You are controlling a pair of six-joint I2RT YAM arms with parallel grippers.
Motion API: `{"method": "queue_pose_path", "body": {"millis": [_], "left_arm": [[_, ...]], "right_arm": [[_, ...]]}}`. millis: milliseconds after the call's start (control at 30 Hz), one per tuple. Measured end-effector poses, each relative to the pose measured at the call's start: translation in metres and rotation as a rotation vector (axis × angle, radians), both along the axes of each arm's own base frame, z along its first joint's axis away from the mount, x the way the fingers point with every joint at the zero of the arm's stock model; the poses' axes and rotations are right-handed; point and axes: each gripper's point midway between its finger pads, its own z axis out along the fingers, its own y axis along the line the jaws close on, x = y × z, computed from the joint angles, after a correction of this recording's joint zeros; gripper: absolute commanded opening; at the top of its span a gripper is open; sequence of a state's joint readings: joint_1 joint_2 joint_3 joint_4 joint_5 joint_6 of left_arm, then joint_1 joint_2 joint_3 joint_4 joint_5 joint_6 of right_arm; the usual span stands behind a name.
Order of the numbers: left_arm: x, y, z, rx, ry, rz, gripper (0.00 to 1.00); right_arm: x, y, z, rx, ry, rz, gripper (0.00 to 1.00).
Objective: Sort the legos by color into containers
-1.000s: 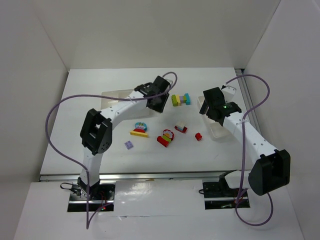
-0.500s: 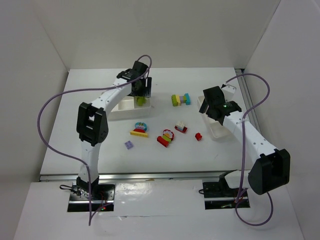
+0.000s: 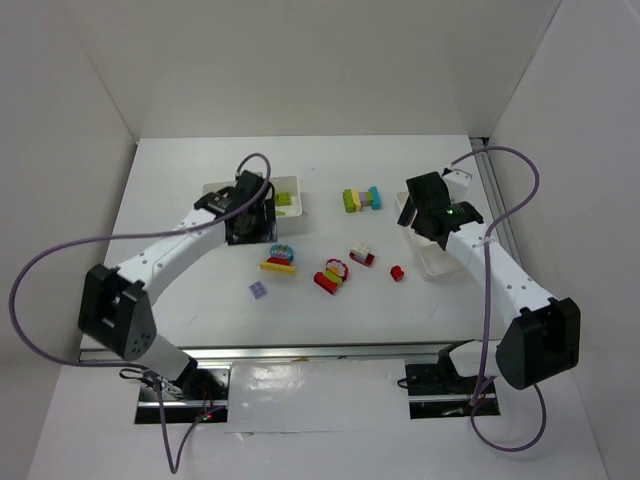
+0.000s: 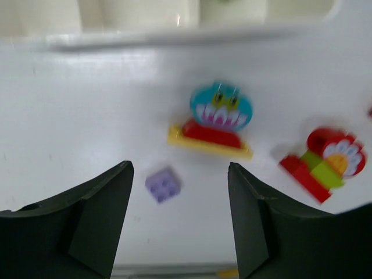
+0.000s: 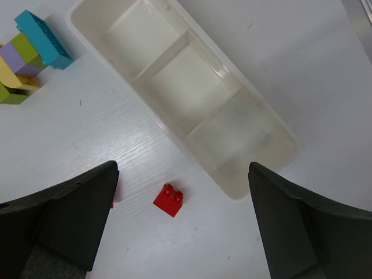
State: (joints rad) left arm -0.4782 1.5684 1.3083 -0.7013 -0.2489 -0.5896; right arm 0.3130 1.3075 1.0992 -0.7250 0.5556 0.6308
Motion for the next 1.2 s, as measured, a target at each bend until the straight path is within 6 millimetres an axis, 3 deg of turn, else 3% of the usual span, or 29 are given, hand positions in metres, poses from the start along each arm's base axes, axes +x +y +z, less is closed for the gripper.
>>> {"method": "queue_pose_path", "body": {"millis": [100, 167, 333, 567, 700, 900, 1067, 1200], "left_arm": [[-0.048, 0.009, -0.022, -0.019, 0.069, 0.074, 0.82], [-0.069, 0.012, -0.042, -0.034, 0.123, 0.131, 0.83], [-0.097, 0.018, -0.079, -0.066, 0.231, 0.273, 0.83], [-0.093, 0.01, -0.106, -0.082, 0.293, 0.365, 0.77], [-0.087, 0.009, -0.109, -0.11, 0.286, 0.397, 0.73], [-0.078, 0.01, -0.111, -0.143, 0.267, 0.436, 0.58], [-0.077, 0.008, -0.114, -0.156, 0.271, 0.429, 0.59], [-0.08, 0.007, -0.116, -0.16, 0.282, 0.412, 0.74]], "right_arm": [[0.0, 0.002, -0.003, 0.007, 0.012, 0.008, 1.0], [0.001, 0.004, -0.008, 0.007, 0.026, 0.013, 1.0], [0.004, 0.006, -0.02, 0.002, 0.067, 0.032, 1.0], [0.004, 0.007, -0.021, 0.002, 0.07, 0.039, 1.0], [0.005, 0.008, -0.021, 0.003, 0.067, 0.039, 1.0], [0.005, 0.007, -0.021, 0.002, 0.067, 0.038, 1.0], [0.005, 0.007, -0.02, 0.002, 0.065, 0.038, 1.0], [0.005, 0.007, -0.02, 0.002, 0.064, 0.038, 1.0]]}}
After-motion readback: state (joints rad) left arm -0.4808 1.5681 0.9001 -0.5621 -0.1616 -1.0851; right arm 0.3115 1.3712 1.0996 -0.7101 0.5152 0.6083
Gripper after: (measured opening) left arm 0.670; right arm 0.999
